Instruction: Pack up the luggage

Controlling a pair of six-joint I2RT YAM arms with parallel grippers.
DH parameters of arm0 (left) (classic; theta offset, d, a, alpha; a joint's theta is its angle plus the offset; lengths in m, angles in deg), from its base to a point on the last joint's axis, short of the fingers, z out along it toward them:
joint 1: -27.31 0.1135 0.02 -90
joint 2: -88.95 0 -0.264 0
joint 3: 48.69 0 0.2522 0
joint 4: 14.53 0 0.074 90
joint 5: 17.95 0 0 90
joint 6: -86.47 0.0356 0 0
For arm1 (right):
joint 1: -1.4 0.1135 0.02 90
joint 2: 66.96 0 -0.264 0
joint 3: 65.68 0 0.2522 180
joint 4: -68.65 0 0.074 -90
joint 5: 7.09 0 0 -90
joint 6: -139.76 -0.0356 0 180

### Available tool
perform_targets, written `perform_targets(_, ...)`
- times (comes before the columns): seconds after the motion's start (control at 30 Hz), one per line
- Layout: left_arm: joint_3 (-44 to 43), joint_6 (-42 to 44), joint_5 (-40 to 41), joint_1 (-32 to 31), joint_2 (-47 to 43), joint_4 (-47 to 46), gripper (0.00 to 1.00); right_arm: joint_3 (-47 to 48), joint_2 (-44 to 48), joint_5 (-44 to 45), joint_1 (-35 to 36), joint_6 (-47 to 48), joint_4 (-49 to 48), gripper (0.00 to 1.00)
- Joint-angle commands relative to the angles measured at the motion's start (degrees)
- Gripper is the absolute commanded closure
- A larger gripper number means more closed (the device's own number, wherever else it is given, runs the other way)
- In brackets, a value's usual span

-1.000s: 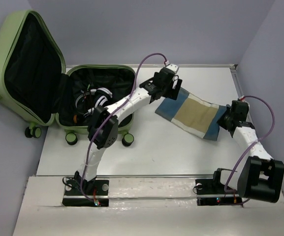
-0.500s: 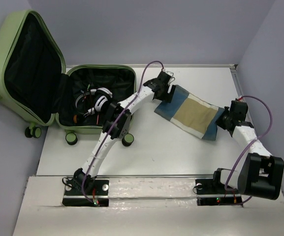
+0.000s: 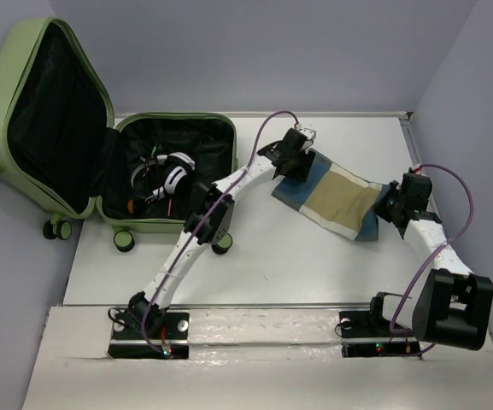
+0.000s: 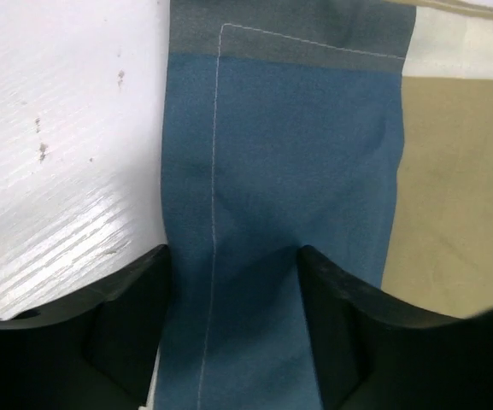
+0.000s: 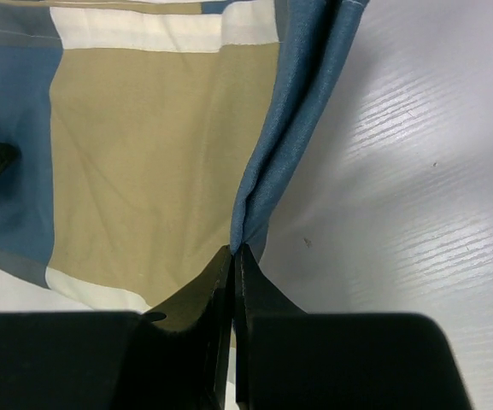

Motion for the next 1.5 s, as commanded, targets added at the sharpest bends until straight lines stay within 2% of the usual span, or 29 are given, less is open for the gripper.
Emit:
perform_targets(0.0, 2.8, -1.7, -5.2, -0.3, 1.8, 0.9, 0.37, 0.1, 1.1, -1.7, 0.1, -0.6, -3.3, 0.93)
perform_targets(0.13, 3.8, -2.3, -6.9, -0.2, 1.2, -0.2, 0.59, 0.8, 1.3, -3.6, 0.1, -1.2, -3.5, 0.93)
perform_targets(0.17, 4.0, -2.2, -7.2, -0.2, 1.0, -0.4, 0.72, 1.0, 1.5, -4.1, 0.1, -1.3, -3.6, 0.93)
perform_targets(0.27, 7.0, -2.3, -7.9, -0.2, -1.3, -2.5, 0.94, 1.3, 3.0, -5.5, 0.1, -1.3, -3.7, 0.93)
perform_targets(0.4, 12.0, -3.1, -8.9, -0.1, -8.8, -7.5, 0.94, 2.1, 5.4, -7.5, 0.1, -1.8, -3.6, 0.93)
perform_targets(0.5, 14.0, -4.3, -9.6, 0.2, -18.3, -10.6, 0.94, 3.2, 7.0, -11.1, 0.1, -2.6, -3.4, 0.93)
perform_targets(0.63, 14.5, -4.5, -9.4, 0.9, -26.5, -11.4, 0.94, 6.0, 8.5, -14.9, 1.3, -4.2, -3.6, 0.93)
perform_targets(0.77, 14.4, -4.7, -8.7, 3.4, -33.2, -9.3, 0.94, 12.0, 7.5, -16.3, 6.0, -5.7, -3.5, 0.93)
perform_targets(0.9, 14.8, -3.7, -7.3, 9.3, -39.0, -5.4, 0.94, 20.0, 4.2, -14.4, 14.0, -7.0, -3.8, 0.93)
perform_targets(1.0, 18.0, -2.7, -5.6, 14.9, -46.4, -2.8, 0.94, 28.9, -1.1, -13.0, 21.2, -8.2, -5.4, 0.93)
perform_targets(1.03, 19.3, -2.5, -5.0, 16.5, -48.0, -2.5, 0.94, 28.9, -2.9, -12.6, 22.9, -8.3, -5.6, 0.93)
perform_targets(1.07, 20.6, -2.3, -3.2, 18.1, -49.7, -2.2, 0.94, 32.8, -7.0, -12.2, 26.8, -8.4, -6.0, 0.93)
perform_targets(1.2, 30.0, -2.1, 1.1, 26.9, -57.6, -3.1, 0.94, 43.8, -16.9, -10.3, 36.3, -8.0, -6.6, 0.93)
perform_targets(1.33, 44.2, -6.2, -0.2, 40.4, -65.6, -9.2, 0.94, 55.9, -34.0, -9.5, 44.2, -8.3, -8.1, 0.93)
perform_targets(1.37, 46.2, -6.9, 1.8, 42.0, -66.5, -10.1, 0.88, 58.4, -37.3, -9.4, 45.6, -8.3, -8.3, 0.93)
perform_targets(1.4, 49.7, -7.5, 3.0, 44.3, -67.2, -10.6, 0.73, 63.6, -40.9, -9.4, 46.8, -7.9, -8.3, 0.93)
perform_targets(1.43, 51.2, -8.0, 5.4, 45.8, -68.4, -11.2, 0.52, 66.4, -48.0, -9.7, 48.8, -6.7, -7.4, 0.8)
perform_targets(1.47, 52.3, -8.1, 5.9, 46.8, -69.1, -11.4, 0.34, 69.4, -51.6, -9.8, 49.6, -5.8, -6.0, 0.67)
